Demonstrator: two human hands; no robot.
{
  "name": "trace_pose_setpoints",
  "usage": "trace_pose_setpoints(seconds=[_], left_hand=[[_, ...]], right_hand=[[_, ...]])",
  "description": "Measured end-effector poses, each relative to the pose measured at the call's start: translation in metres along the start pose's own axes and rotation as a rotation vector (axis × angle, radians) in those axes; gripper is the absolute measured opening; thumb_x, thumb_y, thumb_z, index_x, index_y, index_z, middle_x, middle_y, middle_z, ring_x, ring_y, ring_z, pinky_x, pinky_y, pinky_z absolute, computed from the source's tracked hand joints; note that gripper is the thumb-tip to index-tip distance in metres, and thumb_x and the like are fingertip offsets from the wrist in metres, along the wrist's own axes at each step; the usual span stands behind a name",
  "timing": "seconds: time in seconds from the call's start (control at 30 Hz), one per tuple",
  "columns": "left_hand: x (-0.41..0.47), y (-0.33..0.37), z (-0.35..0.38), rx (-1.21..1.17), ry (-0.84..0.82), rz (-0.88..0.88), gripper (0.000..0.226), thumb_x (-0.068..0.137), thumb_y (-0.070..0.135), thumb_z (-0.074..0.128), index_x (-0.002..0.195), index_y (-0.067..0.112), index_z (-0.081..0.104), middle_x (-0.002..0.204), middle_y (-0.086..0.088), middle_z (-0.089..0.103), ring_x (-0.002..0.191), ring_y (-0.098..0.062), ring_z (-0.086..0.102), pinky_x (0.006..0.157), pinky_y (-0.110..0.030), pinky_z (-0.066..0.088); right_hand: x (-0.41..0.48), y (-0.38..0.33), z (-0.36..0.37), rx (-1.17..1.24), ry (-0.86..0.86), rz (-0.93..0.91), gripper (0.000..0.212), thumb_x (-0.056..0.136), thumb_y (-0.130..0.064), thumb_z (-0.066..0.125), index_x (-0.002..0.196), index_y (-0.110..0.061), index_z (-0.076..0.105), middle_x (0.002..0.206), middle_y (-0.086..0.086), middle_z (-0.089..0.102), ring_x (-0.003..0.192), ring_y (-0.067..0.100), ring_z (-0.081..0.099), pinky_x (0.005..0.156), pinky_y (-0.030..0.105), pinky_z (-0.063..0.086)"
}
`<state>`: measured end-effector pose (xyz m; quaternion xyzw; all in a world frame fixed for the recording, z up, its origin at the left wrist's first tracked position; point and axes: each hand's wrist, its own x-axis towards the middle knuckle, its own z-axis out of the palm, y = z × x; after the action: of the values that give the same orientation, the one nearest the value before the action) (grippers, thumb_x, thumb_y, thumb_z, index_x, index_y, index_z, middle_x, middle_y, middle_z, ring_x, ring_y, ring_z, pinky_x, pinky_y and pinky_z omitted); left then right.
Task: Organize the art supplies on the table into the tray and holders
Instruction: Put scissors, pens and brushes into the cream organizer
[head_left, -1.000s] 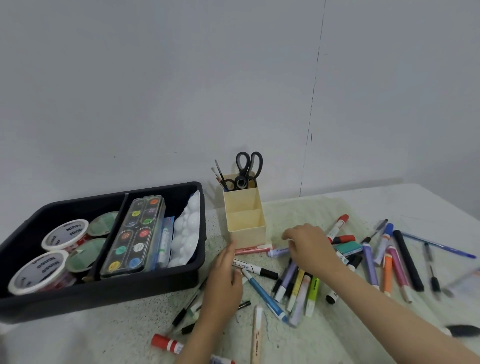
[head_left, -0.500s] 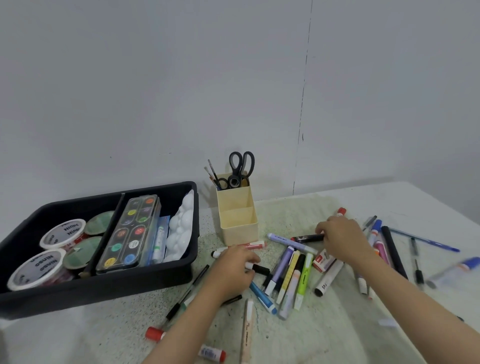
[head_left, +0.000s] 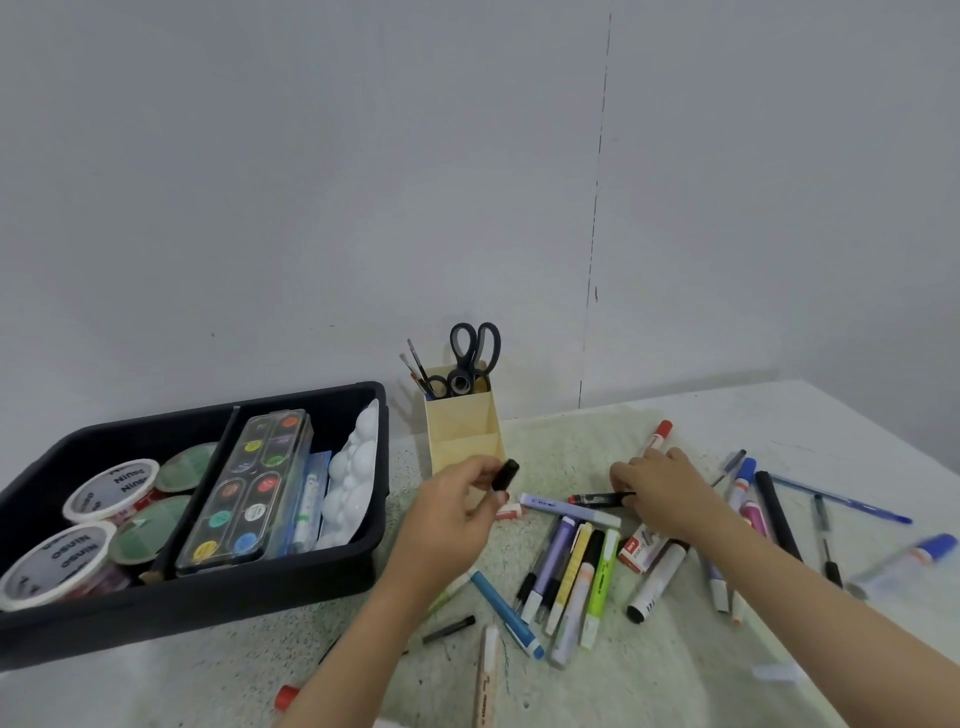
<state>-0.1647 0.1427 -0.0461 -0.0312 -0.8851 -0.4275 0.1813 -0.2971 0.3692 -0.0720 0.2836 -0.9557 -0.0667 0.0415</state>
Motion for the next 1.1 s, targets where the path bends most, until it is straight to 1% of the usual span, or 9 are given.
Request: trace_pose_setpoints(seconds=[0.13, 0.27, 0.37, 0.47, 0.6, 0.67, 0.83, 0.97, 1.1], left_hand=[[0.017, 0.016, -0.020, -0.136, 0.249, -0.018, 0.026, 0.088, 0.010, 0.062, 0.101, 0.032, 0.060, 0.092, 0.018, 0.064, 0.085, 0.008, 0.057, 0.074, -0.010, 0.046], [0.042, 0.013, -0.035, -0.212, 0.439, -0.019, 0.020, 0.086, 0.001, 0.060, 0.100, 0.015, 0.062, 0.090, 0.012, 0.064, 0.085, 0.006, 0.059, 0.076, -0.006, 0.045], [0.059, 0.002, -0.035, -0.217, 0.468, -0.057, 0.019, 0.086, -0.001, 0.059, 0.098, 0.013, 0.061, 0.086, 0.013, 0.063, 0.082, 0.005, 0.060, 0.075, -0.005, 0.045], [0.071, -0.008, -0.029, -0.165, 0.425, -0.092, 0.021, 0.086, -0.002, 0.058, 0.096, 0.016, 0.060, 0.084, 0.015, 0.062, 0.080, 0.004, 0.059, 0.071, -0.005, 0.044], [0.075, -0.017, -0.019, -0.127, 0.341, -0.137, 0.025, 0.087, -0.002, 0.055, 0.096, 0.021, 0.055, 0.082, 0.014, 0.060, 0.081, 0.000, 0.058, 0.069, -0.008, 0.043], [0.075, -0.022, -0.017, -0.103, 0.314, -0.151, 0.025, 0.087, -0.002, 0.056, 0.094, 0.022, 0.055, 0.082, 0.014, 0.059, 0.081, -0.003, 0.058, 0.068, -0.009, 0.041], [0.078, -0.037, -0.012, -0.055, 0.213, -0.188, 0.023, 0.086, 0.001, 0.058, 0.095, 0.022, 0.058, 0.086, 0.012, 0.061, 0.089, -0.009, 0.061, 0.081, -0.024, 0.050], [0.080, -0.040, -0.010, -0.095, 0.153, -0.200, 0.020, 0.088, 0.004, 0.058, 0.099, 0.021, 0.059, 0.091, 0.009, 0.062, 0.094, -0.008, 0.061, 0.083, -0.019, 0.048], [0.082, -0.039, -0.010, -0.047, 0.134, -0.189, 0.020, 0.091, 0.008, 0.056, 0.107, 0.017, 0.062, 0.097, 0.006, 0.064, 0.094, -0.007, 0.059, 0.083, -0.020, 0.046]], right_hand=[[0.001, -0.003, -0.016, 0.218, 0.107, -0.034, 0.013, 0.100, -0.029, 0.040, 0.107, -0.024, 0.049, 0.079, -0.008, 0.059, 0.073, 0.013, 0.051, 0.081, 0.028, 0.036], [0.005, -0.018, -0.054, 0.628, 0.267, 0.010, 0.003, 0.096, -0.028, 0.050, 0.097, -0.027, 0.052, 0.078, -0.003, 0.064, 0.064, 0.014, 0.061, 0.062, 0.030, 0.049], [0.019, -0.038, -0.078, 0.989, 0.416, 0.108, 0.014, 0.083, -0.022, 0.071, 0.090, -0.019, 0.059, 0.081, -0.005, 0.063, 0.069, 0.004, 0.057, 0.058, 0.008, 0.042], [0.040, -0.061, -0.089, 1.152, 0.484, 0.163, 0.022, 0.074, -0.012, 0.078, 0.088, -0.014, 0.060, 0.082, -0.006, 0.060, 0.071, 0.001, 0.053, 0.058, 0.002, 0.038], [0.063, -0.086, -0.086, 1.184, 0.446, 0.150, 0.027, 0.075, -0.004, 0.073, 0.093, -0.013, 0.056, 0.084, -0.002, 0.060, 0.067, 0.004, 0.053, 0.058, 0.005, 0.041], [0.069, -0.095, -0.081, 1.165, 0.427, 0.123, 0.026, 0.082, -0.007, 0.068, 0.099, -0.017, 0.052, 0.089, -0.001, 0.062, 0.074, 0.011, 0.058, 0.066, 0.014, 0.047], [0.072, -0.102, -0.058, 0.845, 0.423, -0.020, 0.027, 0.093, -0.016, 0.053, 0.116, -0.022, 0.041, 0.085, 0.006, 0.065, 0.069, 0.020, 0.059, 0.065, 0.037, 0.050], [0.071, -0.102, -0.044, 0.682, 0.384, -0.068, 0.027, 0.093, -0.020, 0.053, 0.119, -0.022, 0.045, 0.093, 0.005, 0.067, 0.076, 0.020, 0.059, 0.067, 0.036, 0.049], [0.067, -0.100, -0.048, 0.819, 0.492, -0.075, 0.026, 0.093, -0.020, 0.055, 0.118, -0.021, 0.049, 0.087, -0.006, 0.063, 0.075, 0.006, 0.057, 0.070, 0.029, 0.049]])
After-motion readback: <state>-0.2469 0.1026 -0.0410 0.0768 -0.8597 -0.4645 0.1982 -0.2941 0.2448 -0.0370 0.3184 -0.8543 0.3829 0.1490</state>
